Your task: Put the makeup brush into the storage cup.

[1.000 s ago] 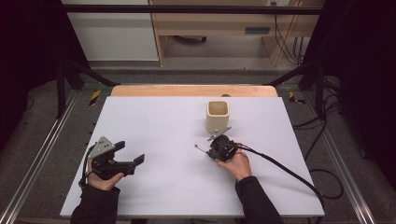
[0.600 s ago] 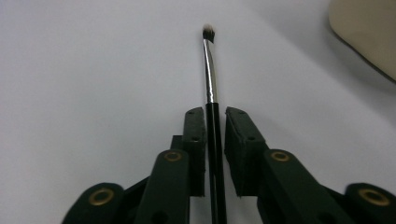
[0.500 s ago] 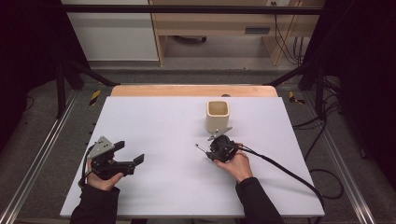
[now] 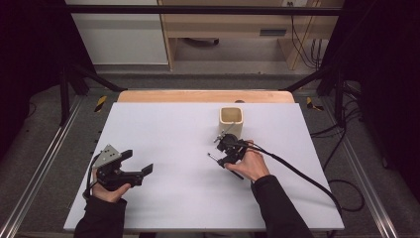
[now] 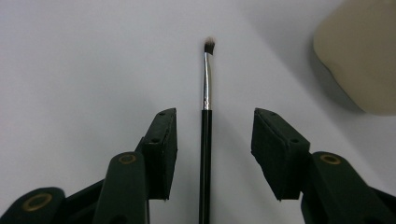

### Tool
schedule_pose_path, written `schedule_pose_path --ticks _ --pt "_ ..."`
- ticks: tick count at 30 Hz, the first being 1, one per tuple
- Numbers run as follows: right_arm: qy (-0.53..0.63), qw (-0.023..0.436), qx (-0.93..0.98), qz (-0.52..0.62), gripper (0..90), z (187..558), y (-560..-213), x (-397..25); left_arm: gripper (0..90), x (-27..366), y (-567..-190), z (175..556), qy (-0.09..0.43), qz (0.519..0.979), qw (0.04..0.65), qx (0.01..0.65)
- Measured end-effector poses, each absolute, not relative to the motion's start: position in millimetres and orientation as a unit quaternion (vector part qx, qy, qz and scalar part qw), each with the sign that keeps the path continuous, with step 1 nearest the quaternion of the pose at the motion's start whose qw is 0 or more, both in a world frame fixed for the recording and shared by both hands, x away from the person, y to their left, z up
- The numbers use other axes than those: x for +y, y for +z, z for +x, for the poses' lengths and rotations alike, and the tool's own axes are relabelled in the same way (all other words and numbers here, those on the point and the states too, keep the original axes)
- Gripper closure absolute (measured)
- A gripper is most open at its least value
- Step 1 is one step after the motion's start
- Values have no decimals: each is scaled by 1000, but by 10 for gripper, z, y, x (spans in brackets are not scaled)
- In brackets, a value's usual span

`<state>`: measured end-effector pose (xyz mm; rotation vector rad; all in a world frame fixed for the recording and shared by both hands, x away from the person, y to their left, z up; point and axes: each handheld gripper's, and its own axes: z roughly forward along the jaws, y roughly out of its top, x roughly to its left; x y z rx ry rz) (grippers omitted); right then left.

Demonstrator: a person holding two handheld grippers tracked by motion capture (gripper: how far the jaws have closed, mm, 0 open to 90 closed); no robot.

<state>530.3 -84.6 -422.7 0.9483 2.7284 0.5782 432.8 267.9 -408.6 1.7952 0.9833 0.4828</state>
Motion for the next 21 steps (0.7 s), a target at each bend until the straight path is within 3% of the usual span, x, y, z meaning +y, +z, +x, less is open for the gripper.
schedule_pose_path --ticks 21 --pt "144 58 934 321 732 5453 -4480 -715 47 2671 -4109 4342 197 745 492 406"
